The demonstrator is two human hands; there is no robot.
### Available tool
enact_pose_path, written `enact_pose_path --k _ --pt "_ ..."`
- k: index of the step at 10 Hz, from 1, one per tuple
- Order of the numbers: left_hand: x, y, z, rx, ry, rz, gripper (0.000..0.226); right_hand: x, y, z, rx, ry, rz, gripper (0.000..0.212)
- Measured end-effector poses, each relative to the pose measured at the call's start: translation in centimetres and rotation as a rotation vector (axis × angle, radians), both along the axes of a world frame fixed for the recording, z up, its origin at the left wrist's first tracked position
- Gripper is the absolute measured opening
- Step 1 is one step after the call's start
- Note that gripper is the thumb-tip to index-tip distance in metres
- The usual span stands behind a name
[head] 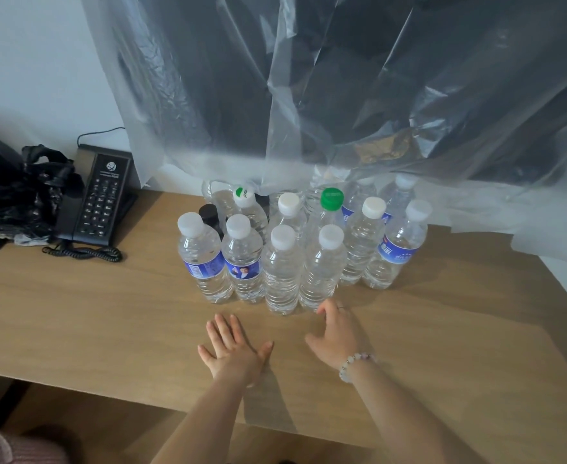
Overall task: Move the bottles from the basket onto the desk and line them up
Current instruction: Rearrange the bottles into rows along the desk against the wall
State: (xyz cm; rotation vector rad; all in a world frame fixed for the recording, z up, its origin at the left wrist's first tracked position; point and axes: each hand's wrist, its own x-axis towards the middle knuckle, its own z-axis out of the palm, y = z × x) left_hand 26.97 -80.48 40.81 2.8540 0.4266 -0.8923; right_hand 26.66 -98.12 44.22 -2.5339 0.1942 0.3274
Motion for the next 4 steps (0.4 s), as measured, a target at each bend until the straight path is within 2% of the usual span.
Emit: enact_pose_path --k 2,3,4 --pt "0.0 0.2 0.5 0.003 0.002 -0.010 0.095 -0.2 -0.8 1.6 -0.098 -0.004 0.125 0.040" --pt "0.3 0.7 1.9 -0.095 -0.035 0.014 0.088 -0.5 -1.7 3.4 -0.140 -0.023 0.119 0.035" --pt "0.7 1.6 4.4 -0.150 -0.199 -0.006 0.066 0.1 -2.3 5.1 -0.156 -0.071 0.045 0.023"
